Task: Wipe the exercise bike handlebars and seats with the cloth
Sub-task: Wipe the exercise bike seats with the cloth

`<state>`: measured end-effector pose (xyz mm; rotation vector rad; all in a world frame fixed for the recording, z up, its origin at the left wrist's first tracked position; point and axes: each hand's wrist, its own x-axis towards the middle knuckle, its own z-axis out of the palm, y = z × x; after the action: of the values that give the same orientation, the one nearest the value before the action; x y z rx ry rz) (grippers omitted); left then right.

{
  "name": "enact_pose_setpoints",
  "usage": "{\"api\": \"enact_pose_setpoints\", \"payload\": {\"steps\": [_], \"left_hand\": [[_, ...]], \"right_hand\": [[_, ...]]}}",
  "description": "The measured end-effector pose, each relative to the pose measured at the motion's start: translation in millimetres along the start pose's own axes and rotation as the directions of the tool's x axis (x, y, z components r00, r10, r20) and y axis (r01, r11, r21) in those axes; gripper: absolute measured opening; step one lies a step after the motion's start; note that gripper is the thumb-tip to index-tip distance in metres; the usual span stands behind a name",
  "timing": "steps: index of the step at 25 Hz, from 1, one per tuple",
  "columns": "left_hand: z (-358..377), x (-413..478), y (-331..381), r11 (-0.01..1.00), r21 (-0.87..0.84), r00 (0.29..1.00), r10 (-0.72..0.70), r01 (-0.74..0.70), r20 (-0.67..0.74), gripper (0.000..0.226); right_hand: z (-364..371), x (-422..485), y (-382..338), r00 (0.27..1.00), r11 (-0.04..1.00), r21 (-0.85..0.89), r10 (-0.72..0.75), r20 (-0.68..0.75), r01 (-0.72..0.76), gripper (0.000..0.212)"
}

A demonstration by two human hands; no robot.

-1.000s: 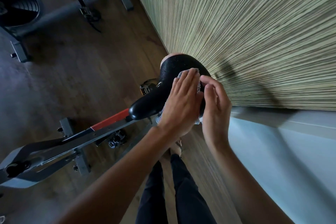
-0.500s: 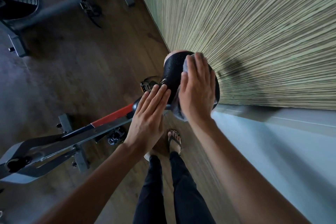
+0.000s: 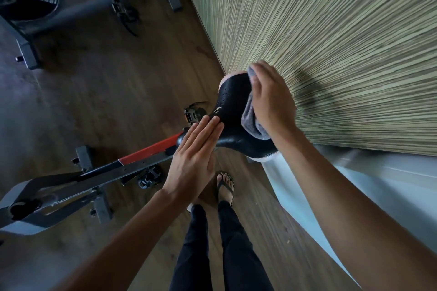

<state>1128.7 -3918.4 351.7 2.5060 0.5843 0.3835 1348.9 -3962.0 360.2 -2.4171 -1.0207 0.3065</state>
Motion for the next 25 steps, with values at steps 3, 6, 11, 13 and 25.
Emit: {"api": "enact_pose_setpoints", "payload": {"steps": [3, 6, 11, 13, 25], "left_hand": [[1.0, -0.8, 2.7, 1.000, -0.015, 1.000, -0.023, 0.022, -0.013, 0.044], [-0.7, -2.5, 3.9, 0.999, -0.011, 0.998, -0.044, 0.044, -0.036, 0.040], [-3.9, -3.1, 0.5, 0.999, -0.023, 0.996, -0.050, 0.049, -0.068, 0.036], [-2.3, -4.3, 0.8, 0.998, -0.023, 0.996, -0.057, 0.056, -0.073, 0.035], [-1.9, -5.2, 10.0, 0.993, -0.004, 0.990, -0.115, 0.115, -0.079, 0.043]], "right_hand": [[-0.4, -51.6, -3.3, 0.996, 0.994, -0.097, -0.060, -0.060, 0.055, 0.039], [10.5, -33.8, -13.9, 0.958, 0.949, -0.145, -0.265, 0.110, 0.279, 0.039], [-1.2, -6.2, -6.1, 0.992, 0.988, -0.095, -0.123, 0.021, 0.125, 0.036], [2.3, -42.9, -14.8, 0.985, 0.974, -0.148, -0.169, 0.045, 0.173, 0.037], [9.0, -59.9, -12.6, 0.978, 0.968, -0.142, -0.204, 0.033, 0.207, 0.040]]}}
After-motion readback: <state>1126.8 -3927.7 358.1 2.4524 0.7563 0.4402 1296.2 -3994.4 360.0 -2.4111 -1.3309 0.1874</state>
